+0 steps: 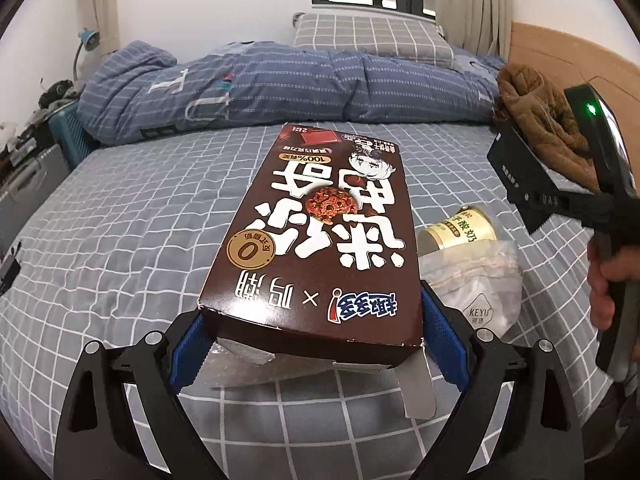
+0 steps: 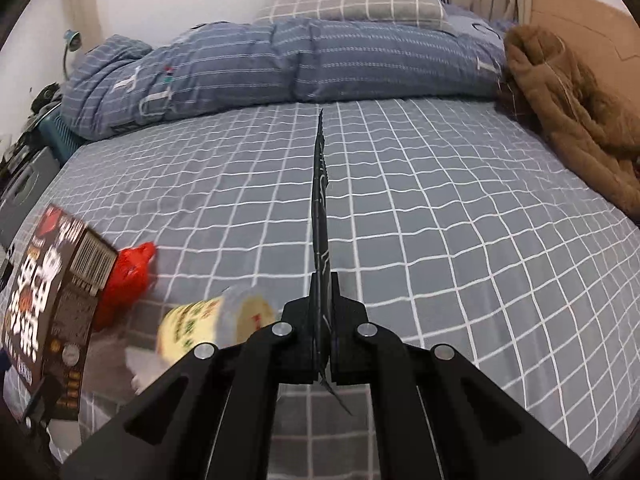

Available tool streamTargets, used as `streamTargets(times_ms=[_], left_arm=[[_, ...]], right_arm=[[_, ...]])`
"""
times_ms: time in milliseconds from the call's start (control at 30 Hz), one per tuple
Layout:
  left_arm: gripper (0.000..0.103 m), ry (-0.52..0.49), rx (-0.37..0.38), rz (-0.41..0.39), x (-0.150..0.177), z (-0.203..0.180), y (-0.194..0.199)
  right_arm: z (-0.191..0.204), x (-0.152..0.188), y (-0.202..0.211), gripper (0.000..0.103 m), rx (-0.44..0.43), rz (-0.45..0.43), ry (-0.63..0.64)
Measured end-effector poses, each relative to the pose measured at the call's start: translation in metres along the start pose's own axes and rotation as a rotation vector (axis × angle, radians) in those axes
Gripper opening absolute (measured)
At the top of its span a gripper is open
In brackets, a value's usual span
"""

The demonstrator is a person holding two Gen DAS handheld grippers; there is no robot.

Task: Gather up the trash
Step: 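Carry the cookie box and black packet with both tools over the trash bin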

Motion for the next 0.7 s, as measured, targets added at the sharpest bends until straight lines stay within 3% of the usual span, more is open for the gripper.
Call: streamTargets(times_ms=[700], left_arm=[[0.090, 0.070, -0.002, -0.021, 0.020, 0.013, 0.050]], right_arm=[[0.060, 0.056, 0.088, 0.003, -0.022, -0.073, 0.085]])
Point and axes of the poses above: each gripper's, at about its wrist camera, not at the fingertips, and y roughly against the way its jaws point, z to its left, x to its underside, the point moved 7 cm from there along -y, roughly the way its jaws point, and after that the axes turned 5 degrees about y, right-handed, at the moved point
